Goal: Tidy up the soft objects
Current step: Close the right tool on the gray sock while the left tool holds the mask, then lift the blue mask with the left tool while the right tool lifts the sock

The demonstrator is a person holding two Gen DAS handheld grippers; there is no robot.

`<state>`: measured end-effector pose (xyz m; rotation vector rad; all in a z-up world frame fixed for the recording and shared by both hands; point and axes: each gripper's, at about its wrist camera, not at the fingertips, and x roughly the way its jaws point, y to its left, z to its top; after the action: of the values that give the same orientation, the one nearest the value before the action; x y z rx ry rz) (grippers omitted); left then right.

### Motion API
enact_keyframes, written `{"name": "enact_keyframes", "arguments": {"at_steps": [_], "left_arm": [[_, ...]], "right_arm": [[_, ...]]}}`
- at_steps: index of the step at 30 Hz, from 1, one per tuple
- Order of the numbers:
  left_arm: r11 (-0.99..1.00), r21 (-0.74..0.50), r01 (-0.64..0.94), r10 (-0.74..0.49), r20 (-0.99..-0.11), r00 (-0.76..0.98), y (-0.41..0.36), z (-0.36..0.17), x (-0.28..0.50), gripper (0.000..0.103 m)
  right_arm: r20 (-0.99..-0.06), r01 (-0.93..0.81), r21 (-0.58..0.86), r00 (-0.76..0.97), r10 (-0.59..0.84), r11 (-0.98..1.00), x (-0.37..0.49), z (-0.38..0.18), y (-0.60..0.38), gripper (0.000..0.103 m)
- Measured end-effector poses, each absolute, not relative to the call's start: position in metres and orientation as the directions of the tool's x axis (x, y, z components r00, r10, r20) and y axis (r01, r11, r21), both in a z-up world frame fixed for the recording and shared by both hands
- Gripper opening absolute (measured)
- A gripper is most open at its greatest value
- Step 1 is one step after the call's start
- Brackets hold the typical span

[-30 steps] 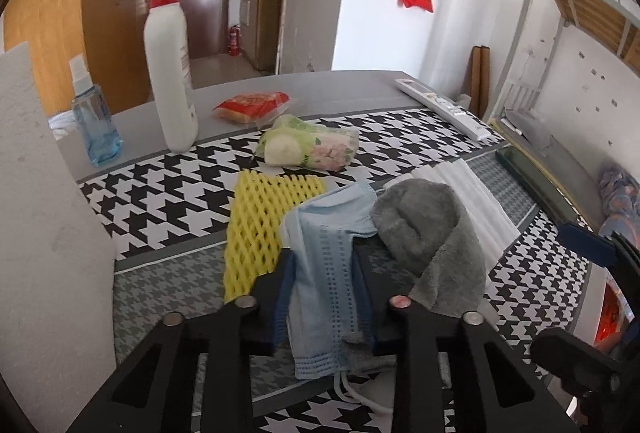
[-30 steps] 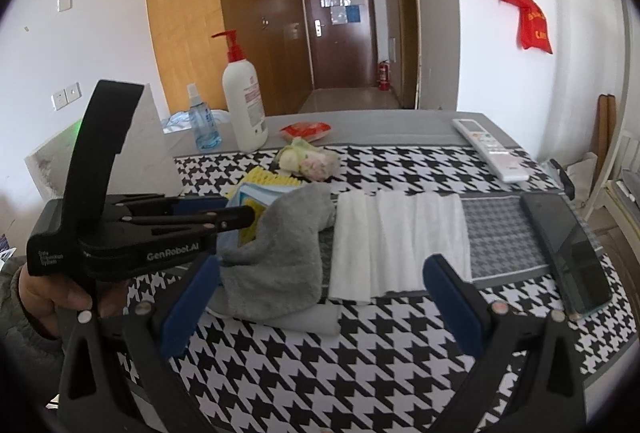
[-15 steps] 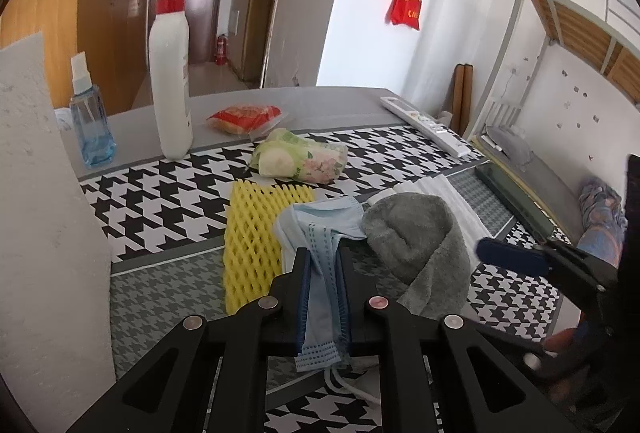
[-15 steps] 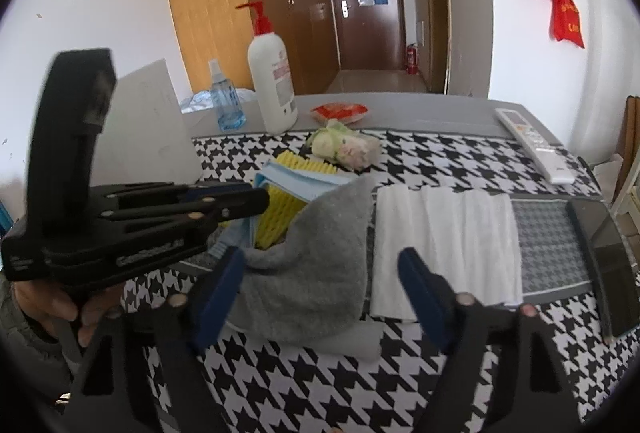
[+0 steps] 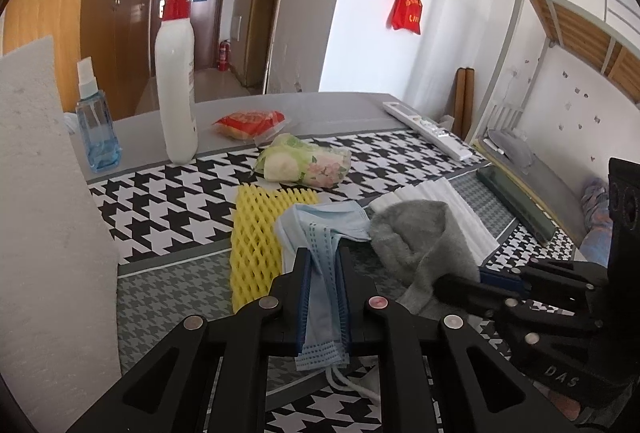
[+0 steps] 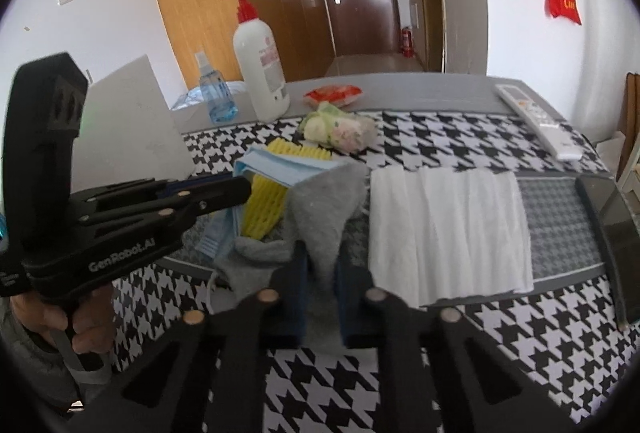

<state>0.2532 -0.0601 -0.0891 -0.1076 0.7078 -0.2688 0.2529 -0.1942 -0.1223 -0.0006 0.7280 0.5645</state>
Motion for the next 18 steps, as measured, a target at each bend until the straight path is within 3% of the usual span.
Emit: {"name": "enact_keyframes", "arguments": {"at_steps": [9,18], "left_arm": [[0.952,-0.212,0.223,-0.306,-0.573,0.760,-0.057,-0.071,0.241,0.009],[0.970,-0.126,0.207,-0.243,-0.498,0.832,-0.060,-0.042,0.214,0.008]], "right_arm": [[-0.576,-0.462,0.197,0.659,0.483,0.865,0.237,-0.097,-0.209,0.009],[-0.528,-0.443,0.191,0.706,0.472,0.876,0.213,-0.076,-0.220,0.009]]}}
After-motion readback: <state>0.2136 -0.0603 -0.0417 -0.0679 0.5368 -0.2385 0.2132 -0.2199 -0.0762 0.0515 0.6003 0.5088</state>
